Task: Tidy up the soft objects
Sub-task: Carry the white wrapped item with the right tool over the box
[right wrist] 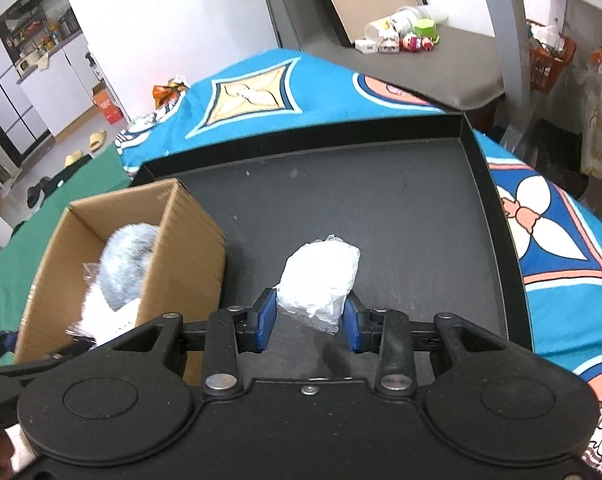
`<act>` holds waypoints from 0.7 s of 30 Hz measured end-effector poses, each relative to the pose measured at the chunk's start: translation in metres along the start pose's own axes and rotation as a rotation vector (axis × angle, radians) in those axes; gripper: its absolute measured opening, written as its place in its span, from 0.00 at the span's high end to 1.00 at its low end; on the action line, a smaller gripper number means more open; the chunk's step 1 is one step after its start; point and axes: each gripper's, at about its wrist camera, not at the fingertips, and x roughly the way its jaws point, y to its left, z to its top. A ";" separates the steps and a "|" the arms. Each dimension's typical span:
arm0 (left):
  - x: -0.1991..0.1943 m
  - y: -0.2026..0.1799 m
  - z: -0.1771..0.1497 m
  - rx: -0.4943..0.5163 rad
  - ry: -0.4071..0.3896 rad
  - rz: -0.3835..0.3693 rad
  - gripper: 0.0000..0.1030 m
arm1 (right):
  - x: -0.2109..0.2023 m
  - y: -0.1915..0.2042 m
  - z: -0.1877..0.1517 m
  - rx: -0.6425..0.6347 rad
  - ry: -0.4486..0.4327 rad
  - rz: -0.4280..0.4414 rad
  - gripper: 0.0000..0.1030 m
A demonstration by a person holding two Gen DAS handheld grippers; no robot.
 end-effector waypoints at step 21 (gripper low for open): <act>-0.016 0.009 -0.010 0.021 -0.038 -0.049 0.53 | -0.060 0.032 0.003 -0.015 -0.119 0.041 0.66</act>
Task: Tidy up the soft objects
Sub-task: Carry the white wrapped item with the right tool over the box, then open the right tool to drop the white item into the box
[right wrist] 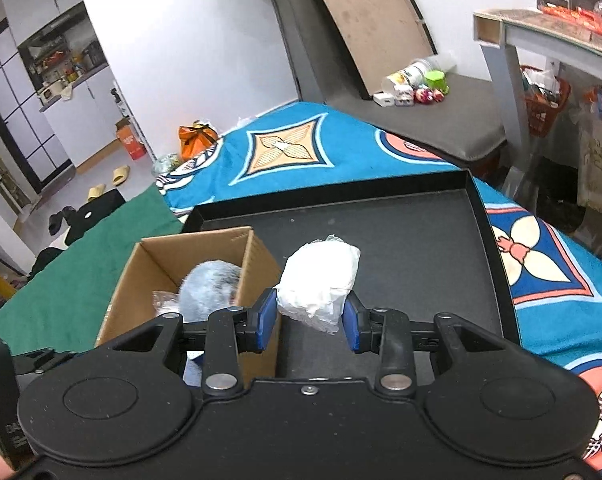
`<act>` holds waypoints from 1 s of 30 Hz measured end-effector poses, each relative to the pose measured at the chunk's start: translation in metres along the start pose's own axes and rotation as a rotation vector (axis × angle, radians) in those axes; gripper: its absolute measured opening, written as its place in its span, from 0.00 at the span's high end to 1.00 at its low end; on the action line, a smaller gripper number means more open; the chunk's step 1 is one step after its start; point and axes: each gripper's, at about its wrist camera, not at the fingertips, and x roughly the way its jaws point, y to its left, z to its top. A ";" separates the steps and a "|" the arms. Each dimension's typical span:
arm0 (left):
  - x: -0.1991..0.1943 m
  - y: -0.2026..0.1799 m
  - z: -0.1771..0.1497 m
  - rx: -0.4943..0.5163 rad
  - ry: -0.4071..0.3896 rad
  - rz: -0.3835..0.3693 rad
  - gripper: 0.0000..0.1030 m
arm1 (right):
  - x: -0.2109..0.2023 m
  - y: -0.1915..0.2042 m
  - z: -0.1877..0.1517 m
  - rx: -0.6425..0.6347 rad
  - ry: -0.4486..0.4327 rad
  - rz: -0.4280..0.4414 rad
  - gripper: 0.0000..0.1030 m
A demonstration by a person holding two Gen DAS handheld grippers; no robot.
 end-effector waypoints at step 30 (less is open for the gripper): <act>0.001 0.028 -0.009 -0.064 -0.033 -0.077 0.92 | 0.009 0.075 -0.021 -0.129 0.099 0.138 0.60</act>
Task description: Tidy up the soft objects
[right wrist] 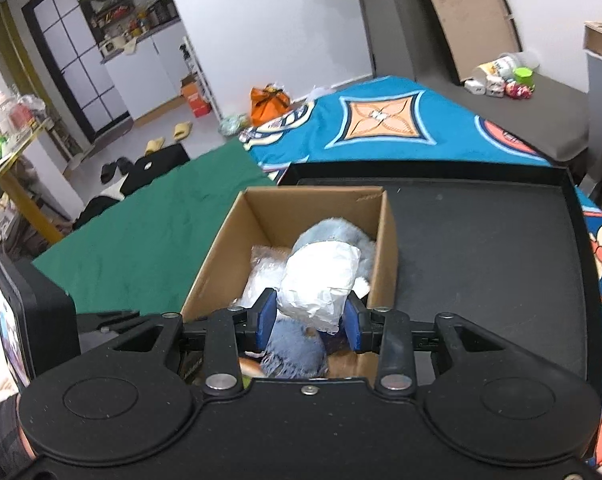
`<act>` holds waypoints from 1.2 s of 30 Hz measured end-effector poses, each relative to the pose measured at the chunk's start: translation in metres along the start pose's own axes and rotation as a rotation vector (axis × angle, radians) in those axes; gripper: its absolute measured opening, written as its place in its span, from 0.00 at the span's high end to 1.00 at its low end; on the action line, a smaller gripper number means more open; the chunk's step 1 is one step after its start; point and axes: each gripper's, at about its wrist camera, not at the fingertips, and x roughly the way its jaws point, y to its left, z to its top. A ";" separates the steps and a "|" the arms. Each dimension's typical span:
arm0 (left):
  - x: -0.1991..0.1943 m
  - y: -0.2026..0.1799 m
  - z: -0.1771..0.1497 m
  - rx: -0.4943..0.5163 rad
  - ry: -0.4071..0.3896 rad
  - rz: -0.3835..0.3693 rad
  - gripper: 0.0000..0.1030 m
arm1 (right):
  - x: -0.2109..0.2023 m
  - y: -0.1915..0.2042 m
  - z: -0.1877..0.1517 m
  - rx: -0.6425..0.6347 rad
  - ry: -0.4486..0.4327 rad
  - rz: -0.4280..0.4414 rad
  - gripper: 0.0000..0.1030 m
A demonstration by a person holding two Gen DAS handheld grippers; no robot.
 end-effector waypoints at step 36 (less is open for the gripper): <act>-0.082 -0.018 0.032 0.068 0.068 0.049 0.33 | -0.070 -0.077 -0.006 0.220 -0.058 0.052 0.09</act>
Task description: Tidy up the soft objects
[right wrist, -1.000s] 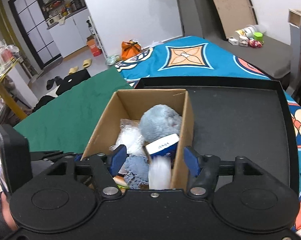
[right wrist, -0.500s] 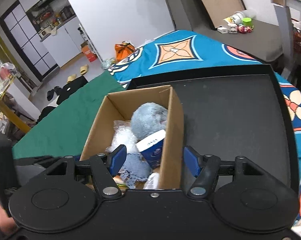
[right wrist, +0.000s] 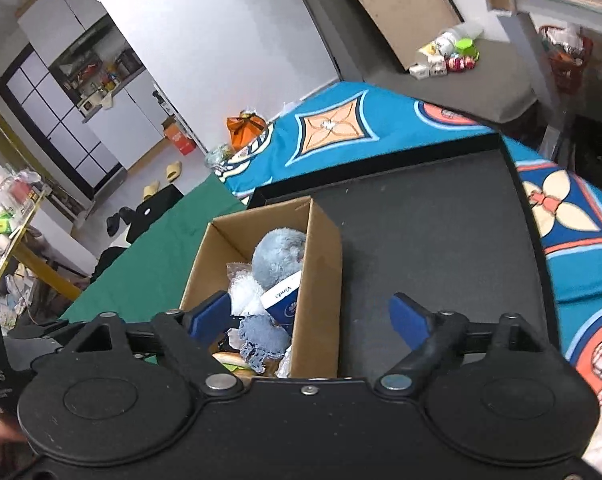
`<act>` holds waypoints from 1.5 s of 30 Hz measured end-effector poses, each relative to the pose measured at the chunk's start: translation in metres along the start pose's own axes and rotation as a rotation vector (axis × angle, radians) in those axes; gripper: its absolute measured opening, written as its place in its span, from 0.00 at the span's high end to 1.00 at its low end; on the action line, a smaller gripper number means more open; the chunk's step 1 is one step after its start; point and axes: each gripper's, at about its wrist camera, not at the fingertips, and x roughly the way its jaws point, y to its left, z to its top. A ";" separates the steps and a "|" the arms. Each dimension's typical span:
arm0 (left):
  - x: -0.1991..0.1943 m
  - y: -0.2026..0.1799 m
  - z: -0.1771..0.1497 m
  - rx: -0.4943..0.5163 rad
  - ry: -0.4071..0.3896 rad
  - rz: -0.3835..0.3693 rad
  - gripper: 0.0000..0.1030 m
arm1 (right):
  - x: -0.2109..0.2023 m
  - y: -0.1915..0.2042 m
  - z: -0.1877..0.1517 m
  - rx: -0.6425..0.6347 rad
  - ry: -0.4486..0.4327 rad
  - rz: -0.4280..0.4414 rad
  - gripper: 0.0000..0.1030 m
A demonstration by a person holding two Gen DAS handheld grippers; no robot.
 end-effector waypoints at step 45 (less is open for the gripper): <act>-0.189 -0.002 -0.016 -0.080 -0.238 -0.167 0.05 | -0.166 0.030 -0.017 -0.089 -0.177 0.055 0.00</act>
